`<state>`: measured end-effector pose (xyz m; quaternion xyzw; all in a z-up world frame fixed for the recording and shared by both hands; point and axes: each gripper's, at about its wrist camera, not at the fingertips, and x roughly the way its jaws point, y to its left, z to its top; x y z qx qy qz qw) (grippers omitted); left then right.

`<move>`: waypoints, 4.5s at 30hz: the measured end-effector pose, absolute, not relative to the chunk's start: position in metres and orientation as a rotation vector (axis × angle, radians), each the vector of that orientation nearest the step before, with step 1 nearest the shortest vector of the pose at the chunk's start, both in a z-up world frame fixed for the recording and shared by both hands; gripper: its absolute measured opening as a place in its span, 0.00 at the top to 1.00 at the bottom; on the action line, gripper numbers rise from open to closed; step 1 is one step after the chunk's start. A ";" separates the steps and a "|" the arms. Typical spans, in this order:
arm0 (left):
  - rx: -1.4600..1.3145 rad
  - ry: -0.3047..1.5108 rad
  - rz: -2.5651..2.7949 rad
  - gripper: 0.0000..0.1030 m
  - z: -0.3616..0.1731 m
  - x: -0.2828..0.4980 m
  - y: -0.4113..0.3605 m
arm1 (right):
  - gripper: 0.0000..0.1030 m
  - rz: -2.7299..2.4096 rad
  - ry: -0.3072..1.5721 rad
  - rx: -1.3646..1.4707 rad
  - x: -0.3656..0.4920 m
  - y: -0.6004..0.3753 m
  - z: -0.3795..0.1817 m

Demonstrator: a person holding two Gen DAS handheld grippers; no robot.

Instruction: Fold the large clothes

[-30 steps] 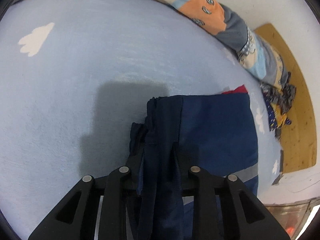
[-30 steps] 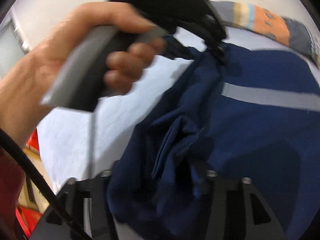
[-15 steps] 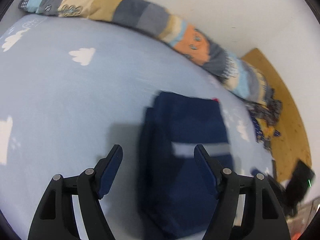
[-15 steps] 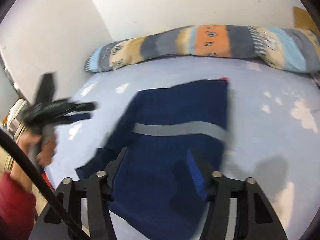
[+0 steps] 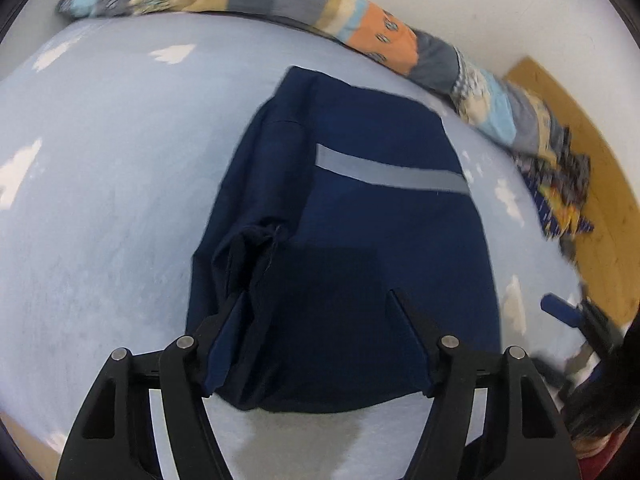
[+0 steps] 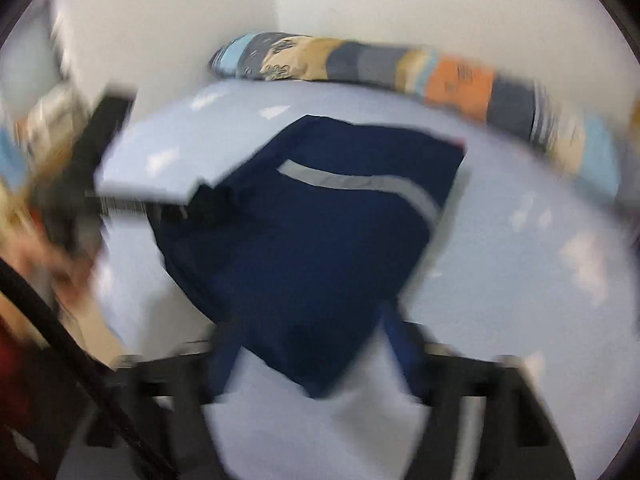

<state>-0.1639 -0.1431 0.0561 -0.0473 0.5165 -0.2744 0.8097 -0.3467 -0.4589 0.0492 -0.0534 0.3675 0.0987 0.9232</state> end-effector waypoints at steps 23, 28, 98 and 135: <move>-0.281 1.082 -0.486 0.58 0.036 -0.170 -0.108 | 0.96 0.135 0.798 -0.465 -0.377 -0.432 -0.001; -0.276 1.052 -0.516 0.59 0.043 -0.187 -0.107 | 0.97 0.058 0.816 -0.320 -0.380 -0.482 0.014; 0.000 1.054 -0.413 0.28 0.013 -0.126 -0.205 | 0.46 0.231 0.840 0.326 -0.322 -0.505 0.024; 0.010 1.118 -0.375 0.25 0.007 -0.044 -0.232 | 0.48 0.197 0.867 0.472 -0.252 -0.521 0.013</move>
